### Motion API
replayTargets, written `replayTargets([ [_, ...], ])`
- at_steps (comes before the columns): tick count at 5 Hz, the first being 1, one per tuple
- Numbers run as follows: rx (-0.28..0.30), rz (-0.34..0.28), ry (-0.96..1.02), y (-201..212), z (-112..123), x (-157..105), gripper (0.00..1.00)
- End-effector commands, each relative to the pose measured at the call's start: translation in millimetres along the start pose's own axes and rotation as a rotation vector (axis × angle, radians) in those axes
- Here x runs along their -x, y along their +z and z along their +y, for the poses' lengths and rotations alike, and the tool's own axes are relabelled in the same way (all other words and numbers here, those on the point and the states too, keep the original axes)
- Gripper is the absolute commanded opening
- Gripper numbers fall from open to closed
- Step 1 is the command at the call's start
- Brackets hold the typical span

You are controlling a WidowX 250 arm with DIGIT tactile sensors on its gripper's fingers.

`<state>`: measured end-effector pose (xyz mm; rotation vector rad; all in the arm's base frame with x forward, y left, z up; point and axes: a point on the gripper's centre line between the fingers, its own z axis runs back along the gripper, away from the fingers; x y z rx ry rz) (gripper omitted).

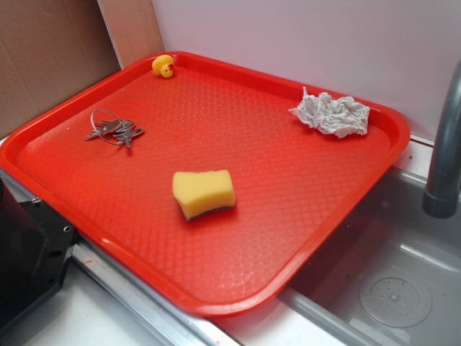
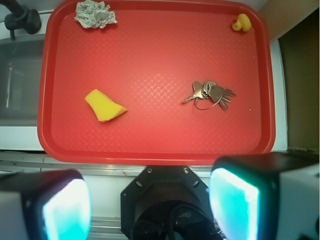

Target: Grab the yellow duck.

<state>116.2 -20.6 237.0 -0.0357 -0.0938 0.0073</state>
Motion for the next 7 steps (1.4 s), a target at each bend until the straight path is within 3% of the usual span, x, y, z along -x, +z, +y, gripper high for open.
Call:
replayTargets([
  [1,0.000,0.000,0.000,0.0,0.0,0.0,1.00],
  [3,-0.002,-0.141,0.260,-41.1,24.5,-39.3,1.00],
  [6,-0.124,-0.339,0.573,-110.5,86.3,-102.1,1.00],
  [7,-0.098,-0.332,0.607,-140.7,112.9,-124.9,1.00],
])
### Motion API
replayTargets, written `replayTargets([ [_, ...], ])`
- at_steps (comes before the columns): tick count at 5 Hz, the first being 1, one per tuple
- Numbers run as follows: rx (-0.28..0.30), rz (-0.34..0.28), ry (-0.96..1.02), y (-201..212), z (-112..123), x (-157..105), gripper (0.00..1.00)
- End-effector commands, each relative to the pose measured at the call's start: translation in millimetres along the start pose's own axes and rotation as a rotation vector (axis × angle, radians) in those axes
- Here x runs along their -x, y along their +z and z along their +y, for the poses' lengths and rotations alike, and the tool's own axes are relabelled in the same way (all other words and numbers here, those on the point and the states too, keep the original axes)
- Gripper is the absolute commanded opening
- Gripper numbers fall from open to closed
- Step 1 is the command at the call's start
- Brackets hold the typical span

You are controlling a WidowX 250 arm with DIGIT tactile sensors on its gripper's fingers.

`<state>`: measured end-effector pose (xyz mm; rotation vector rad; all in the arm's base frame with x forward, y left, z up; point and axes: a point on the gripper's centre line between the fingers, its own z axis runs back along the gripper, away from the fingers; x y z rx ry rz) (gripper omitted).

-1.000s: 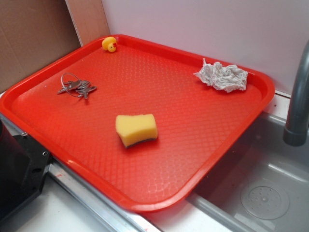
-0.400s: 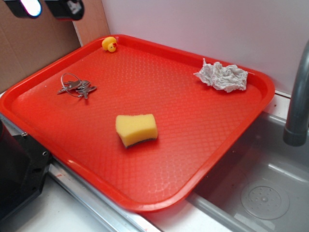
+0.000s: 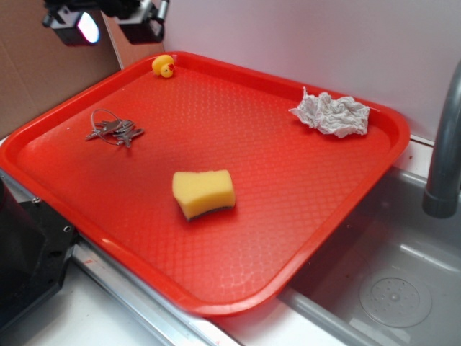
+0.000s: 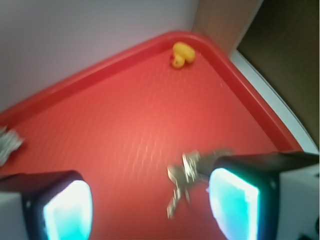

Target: Grab the yellow duck.

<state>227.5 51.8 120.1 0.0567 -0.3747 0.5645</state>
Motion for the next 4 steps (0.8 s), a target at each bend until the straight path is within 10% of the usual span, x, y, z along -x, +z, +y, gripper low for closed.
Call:
replayTargets([
  [1,-0.057,-0.044,0.114,-63.1,23.9,-53.4,1.00],
  [4,-0.159,-0.098,0.195,-114.3,41.3,-102.5,1.00],
])
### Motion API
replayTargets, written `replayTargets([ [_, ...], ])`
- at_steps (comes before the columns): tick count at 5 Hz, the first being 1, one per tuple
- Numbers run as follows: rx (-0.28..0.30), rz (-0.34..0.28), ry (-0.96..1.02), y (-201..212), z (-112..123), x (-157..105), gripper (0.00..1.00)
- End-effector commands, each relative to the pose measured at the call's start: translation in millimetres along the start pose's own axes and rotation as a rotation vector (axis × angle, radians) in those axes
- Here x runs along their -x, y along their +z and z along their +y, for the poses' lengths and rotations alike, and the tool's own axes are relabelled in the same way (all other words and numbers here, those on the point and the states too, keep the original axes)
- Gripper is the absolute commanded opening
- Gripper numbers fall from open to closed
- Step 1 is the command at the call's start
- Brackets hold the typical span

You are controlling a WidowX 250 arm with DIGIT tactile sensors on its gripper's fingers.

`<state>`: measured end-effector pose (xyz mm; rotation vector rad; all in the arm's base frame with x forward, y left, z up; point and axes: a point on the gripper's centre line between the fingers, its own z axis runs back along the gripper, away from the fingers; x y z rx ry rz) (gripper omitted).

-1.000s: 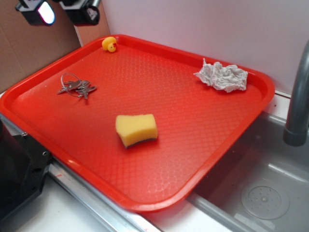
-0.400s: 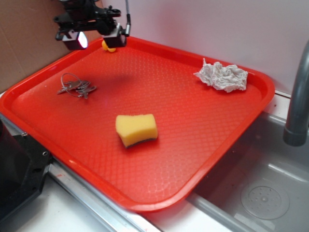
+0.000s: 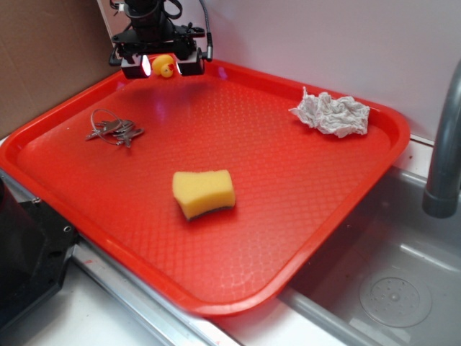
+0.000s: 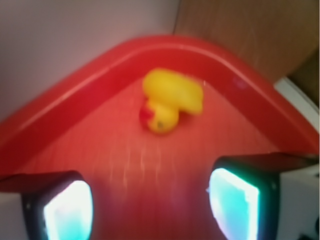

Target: Grab the yellow duck.

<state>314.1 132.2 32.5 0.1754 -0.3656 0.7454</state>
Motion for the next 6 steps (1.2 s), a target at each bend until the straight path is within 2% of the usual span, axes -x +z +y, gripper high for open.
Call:
replayTargets([
  [1,-0.036,-0.092,0.067,2.5,18.4,-30.3,1.00],
  [3,-0.088,-0.128,0.111,-2.5,28.9,-42.8,1.00],
  [4,-0.061,-0.129,0.077,-10.0,25.0,-48.2,1.00],
  [5,-0.060,-0.125,0.069,-13.8,21.6,-47.7,0.00],
  [6,-0.060,-0.123,0.056,-16.2,19.7,-48.4,0.00],
])
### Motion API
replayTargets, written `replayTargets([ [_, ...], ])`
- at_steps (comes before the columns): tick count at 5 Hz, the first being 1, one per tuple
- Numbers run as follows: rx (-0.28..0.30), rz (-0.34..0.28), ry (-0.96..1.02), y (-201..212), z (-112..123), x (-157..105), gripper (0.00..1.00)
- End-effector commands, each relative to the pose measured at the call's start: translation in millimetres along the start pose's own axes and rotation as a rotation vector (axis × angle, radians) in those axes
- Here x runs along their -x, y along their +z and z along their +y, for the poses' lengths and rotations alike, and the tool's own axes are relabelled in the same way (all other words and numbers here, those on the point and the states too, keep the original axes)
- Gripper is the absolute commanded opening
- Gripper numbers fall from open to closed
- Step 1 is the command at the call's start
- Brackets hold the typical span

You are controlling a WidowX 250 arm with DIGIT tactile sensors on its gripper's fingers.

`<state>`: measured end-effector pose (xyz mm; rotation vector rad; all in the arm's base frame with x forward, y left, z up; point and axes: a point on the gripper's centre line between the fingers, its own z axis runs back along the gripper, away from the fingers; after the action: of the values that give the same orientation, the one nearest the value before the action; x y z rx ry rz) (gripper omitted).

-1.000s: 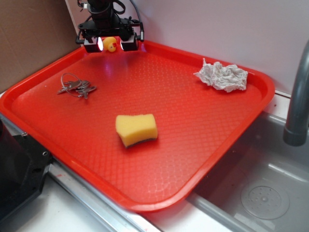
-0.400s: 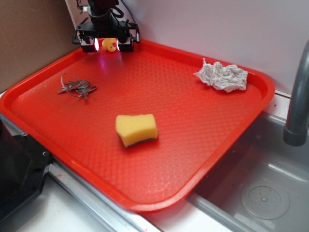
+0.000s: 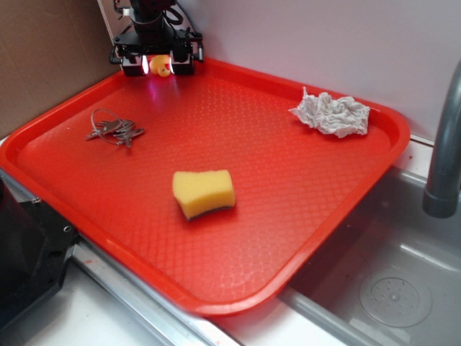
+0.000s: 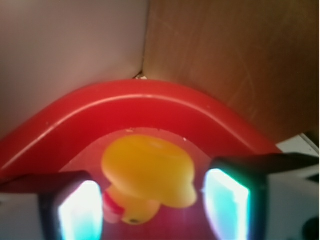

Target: Grab the yellow duck.

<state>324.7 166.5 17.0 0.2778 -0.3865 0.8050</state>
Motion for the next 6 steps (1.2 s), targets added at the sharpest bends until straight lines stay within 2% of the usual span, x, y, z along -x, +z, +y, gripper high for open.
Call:
replayTargets([
  [1,0.030,-0.069,0.010,7.3,2.1,-26.7,0.00],
  [2,0.008,-0.043,0.005,28.4,0.4,-18.7,0.00],
  [3,0.019,0.019,-0.011,62.8,-2.7,-6.4,0.00],
  [4,0.008,0.058,0.000,86.5,-8.5,10.2,0.00],
  [5,0.036,0.147,-0.038,110.1,-15.6,26.2,0.00],
  [6,0.087,0.241,-0.127,136.0,-19.7,49.3,0.00],
])
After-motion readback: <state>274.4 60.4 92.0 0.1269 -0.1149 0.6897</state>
